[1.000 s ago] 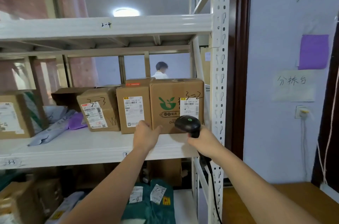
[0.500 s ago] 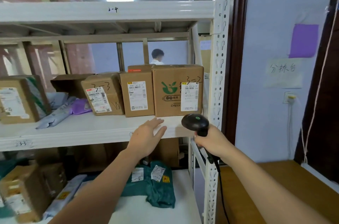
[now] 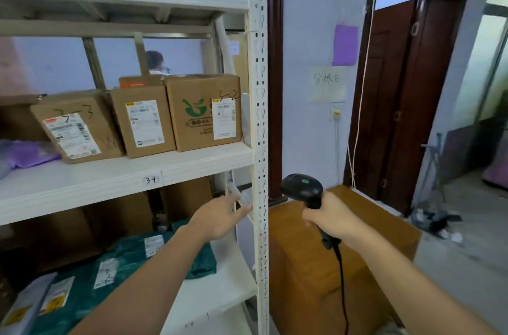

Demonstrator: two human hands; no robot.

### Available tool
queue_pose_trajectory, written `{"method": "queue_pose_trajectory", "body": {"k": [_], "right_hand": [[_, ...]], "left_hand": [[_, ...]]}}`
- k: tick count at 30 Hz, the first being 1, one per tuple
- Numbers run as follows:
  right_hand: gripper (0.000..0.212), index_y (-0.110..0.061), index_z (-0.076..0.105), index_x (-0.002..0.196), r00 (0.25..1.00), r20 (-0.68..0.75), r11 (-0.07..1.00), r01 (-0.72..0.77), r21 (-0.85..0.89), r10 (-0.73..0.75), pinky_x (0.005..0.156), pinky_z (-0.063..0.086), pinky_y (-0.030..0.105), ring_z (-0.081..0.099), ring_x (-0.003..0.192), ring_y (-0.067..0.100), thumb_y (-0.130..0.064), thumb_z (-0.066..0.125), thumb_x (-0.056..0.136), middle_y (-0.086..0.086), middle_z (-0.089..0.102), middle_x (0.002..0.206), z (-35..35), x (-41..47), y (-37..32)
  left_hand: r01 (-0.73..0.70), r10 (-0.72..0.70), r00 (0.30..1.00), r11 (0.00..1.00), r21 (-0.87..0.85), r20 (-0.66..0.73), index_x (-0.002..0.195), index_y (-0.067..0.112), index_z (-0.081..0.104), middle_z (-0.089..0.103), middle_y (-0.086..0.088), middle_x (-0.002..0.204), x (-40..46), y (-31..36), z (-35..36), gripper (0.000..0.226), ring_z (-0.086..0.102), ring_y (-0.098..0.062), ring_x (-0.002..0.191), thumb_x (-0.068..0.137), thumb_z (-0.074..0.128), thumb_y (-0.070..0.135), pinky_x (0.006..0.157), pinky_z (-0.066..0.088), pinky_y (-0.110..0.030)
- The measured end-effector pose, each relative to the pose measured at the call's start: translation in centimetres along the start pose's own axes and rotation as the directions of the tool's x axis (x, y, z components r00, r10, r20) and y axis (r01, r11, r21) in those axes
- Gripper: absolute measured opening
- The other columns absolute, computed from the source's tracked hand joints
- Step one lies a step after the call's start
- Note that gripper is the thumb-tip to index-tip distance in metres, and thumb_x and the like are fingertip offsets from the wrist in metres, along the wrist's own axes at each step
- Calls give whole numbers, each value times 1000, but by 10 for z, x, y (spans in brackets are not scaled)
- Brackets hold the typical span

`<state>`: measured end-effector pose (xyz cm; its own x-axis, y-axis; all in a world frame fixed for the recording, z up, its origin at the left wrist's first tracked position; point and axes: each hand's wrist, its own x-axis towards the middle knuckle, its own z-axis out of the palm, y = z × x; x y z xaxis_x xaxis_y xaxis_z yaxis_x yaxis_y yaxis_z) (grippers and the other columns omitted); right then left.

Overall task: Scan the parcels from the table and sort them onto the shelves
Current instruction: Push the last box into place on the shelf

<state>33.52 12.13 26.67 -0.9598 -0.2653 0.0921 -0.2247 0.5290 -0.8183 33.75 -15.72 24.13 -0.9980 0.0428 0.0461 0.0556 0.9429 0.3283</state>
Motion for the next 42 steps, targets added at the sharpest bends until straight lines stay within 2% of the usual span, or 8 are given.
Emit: {"method": "queue_pose_trajectory", "body": {"k": [7,11,17,22,28,33,38,42], "right_hand": [[23,-15,57,65,995,-34,995,-94,-44,92,66,49,31,58,58,10,-2,62,83,1,58,60,-56,-25,51],[20,-16,54,68,991,-9,990,-136,-48,135,60,43,32,55,59,15,-5,65,81,0,54,59,-77,-25,88],[15,-14,57,69,980,32,979,-192,-73,194,58,42,32,54,56,14,-9,68,77,0,56,57,-80,-10,142],[16,-10,56,70,968,43,966,-244,-88,248,51,41,24,52,48,9,-5,68,79,3,57,58,-64,25,168],[17,-11,61,78,970,31,966,-239,-94,243,55,45,29,60,58,16,-11,78,78,1,63,65,-41,89,198],[48,-17,57,108,959,-10,957,-285,-54,285,67,53,35,68,79,20,-24,90,73,0,69,91,-26,147,224],[53,-12,53,121,950,-4,949,-313,-45,313,85,54,42,64,96,23,-29,84,82,1,64,108,-8,203,260],[54,-12,53,128,940,54,941,-334,-49,336,91,54,46,65,103,28,-28,82,85,5,66,116,10,245,295]], "left_hand": [[4,1,997,998,-58,73,158,29,37,40,0,164,28,51,43,88,41,-23,148,91,28,85,120,35,-45],[20,-10,995,995,-96,100,159,25,37,39,-1,164,45,78,73,84,40,-23,149,95,31,79,120,33,-42],[77,-61,983,993,-90,175,160,23,35,38,-2,164,59,102,136,88,39,-23,149,94,29,82,120,34,-44],[114,-98,976,991,-72,194,159,24,36,41,-1,163,81,105,163,85,42,-23,147,95,32,80,120,36,-43],[116,-98,968,991,-66,232,157,24,38,45,-1,160,128,100,187,82,46,-24,143,96,36,77,117,40,-45],[116,-95,954,991,-59,286,160,23,33,34,0,167,179,91,209,81,35,-23,151,98,35,75,122,30,-44],[145,-169,941,984,101,292,160,18,33,34,-5,166,223,84,238,85,33,-27,152,98,29,75,123,28,-45],[227,-246,914,969,97,322,157,20,38,43,-6,159,247,73,271,88,40,-28,146,93,27,80,118,36,-47]]}}
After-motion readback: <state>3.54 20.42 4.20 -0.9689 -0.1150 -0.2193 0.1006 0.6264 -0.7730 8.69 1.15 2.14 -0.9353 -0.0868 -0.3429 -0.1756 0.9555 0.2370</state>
